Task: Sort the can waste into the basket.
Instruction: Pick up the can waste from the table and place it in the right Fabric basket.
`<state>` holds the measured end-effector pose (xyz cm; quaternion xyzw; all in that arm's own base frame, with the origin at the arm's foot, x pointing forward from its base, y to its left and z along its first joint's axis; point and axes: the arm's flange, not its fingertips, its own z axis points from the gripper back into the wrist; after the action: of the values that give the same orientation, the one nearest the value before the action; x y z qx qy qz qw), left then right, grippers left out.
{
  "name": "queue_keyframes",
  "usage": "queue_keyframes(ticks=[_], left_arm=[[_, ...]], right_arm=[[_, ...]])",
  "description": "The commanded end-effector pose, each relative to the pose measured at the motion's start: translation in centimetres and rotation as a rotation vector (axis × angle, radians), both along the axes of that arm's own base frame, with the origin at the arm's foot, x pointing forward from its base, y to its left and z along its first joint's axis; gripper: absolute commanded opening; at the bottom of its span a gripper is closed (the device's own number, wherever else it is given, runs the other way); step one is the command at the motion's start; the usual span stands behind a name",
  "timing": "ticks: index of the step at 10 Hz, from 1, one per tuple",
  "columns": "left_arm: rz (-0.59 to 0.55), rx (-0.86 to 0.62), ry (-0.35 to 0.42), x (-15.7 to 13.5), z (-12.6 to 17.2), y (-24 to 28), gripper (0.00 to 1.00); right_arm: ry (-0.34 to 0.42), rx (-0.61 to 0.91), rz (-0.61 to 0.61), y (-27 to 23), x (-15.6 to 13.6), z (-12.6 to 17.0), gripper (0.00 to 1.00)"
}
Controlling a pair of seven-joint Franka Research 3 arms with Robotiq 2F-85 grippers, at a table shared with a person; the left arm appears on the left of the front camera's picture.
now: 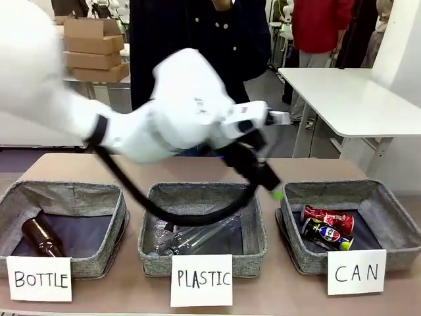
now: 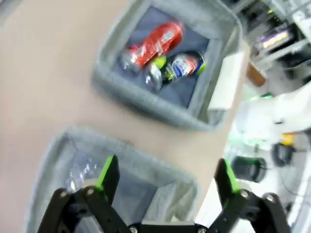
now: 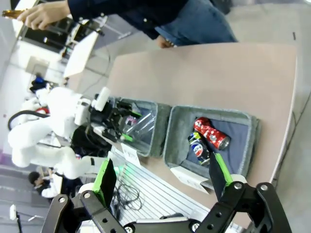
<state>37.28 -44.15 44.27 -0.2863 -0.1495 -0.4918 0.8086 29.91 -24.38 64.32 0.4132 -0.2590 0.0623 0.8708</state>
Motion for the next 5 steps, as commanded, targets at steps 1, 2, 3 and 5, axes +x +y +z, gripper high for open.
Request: queue_keyframes(ticks=[1, 2, 3, 5], left_arm=[[0.129, -0.03, 0.016, -2.3, 2.5, 9.8, 1.0], [0.248, -0.077, 0.013, -2.4, 3.4, 14.4, 1.0], [0.315, -0.166, 0.06, -3.1, 4.3, 19.4, 1.0], [0.484, -0.188, 0.119, -3.8, 5.7, 27.4, 1.0]], right_arm=[[0.008, -0.07, 0.146, 6.6, 2.7, -1.0, 1.0], [0.058, -0.089, 0.254, 12.2, 4.6, -2.7, 1.0], [0.1, -0.125, 0.359, 18.6, 5.6, -4.6, 1.0], [0.104, -0.064, 0.466, 27.2, 4.9, -6.3, 1.0]])
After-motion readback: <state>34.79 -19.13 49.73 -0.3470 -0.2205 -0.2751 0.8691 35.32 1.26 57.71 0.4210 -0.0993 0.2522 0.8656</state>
